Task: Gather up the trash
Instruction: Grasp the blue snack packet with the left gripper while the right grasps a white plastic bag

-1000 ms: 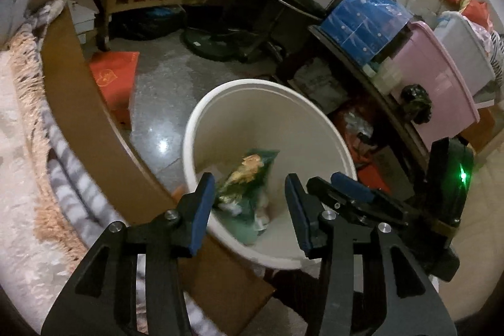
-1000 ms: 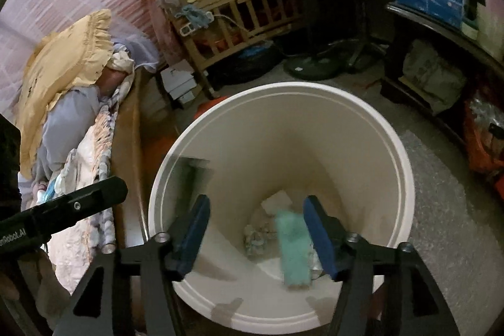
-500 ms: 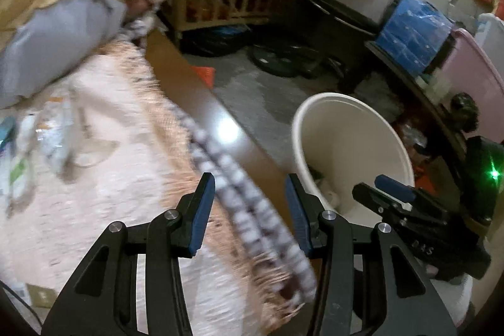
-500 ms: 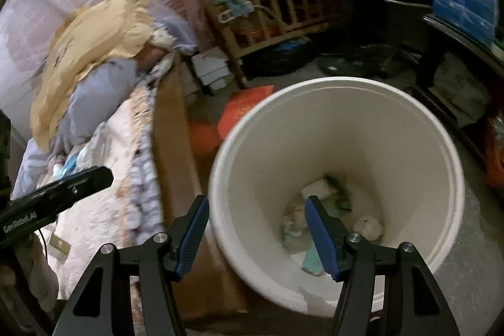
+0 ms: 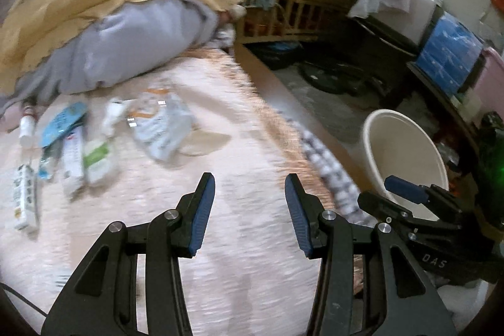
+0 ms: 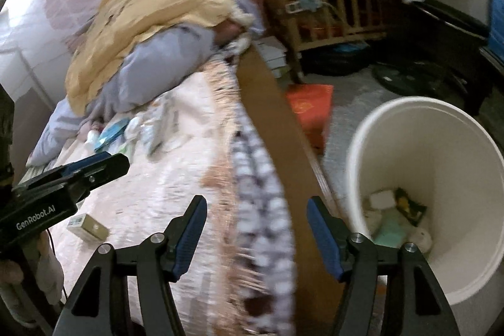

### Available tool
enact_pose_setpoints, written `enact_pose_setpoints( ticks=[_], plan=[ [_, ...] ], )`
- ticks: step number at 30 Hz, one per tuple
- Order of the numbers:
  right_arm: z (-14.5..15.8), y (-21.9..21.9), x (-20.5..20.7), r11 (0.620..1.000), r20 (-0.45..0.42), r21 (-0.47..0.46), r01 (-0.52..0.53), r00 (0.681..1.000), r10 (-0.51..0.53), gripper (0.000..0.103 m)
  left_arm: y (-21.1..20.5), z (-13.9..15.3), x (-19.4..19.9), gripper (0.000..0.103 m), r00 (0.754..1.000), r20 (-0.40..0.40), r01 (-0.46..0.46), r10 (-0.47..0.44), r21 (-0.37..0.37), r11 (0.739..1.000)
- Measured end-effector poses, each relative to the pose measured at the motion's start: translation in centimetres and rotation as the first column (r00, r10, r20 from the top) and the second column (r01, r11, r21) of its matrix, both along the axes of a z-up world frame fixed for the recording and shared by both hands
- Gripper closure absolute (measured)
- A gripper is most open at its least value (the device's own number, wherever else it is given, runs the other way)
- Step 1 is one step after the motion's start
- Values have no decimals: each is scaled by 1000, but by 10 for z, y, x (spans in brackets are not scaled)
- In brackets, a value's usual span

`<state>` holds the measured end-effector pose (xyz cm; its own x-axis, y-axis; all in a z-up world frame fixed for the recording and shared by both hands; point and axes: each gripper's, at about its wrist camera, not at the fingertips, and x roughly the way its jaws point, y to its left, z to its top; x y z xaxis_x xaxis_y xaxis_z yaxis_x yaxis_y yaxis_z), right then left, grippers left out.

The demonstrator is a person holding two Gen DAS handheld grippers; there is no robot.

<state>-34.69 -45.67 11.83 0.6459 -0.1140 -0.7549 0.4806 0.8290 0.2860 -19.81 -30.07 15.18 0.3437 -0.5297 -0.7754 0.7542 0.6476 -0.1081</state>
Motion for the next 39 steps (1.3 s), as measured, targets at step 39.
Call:
enact_pose_setpoints(
  ticks=[39],
  plan=[
    [-31,118,363,895,-111,-47,-443,893,436,37,159,-59,288,39,949,-93,-298,302,57,953]
  ],
)
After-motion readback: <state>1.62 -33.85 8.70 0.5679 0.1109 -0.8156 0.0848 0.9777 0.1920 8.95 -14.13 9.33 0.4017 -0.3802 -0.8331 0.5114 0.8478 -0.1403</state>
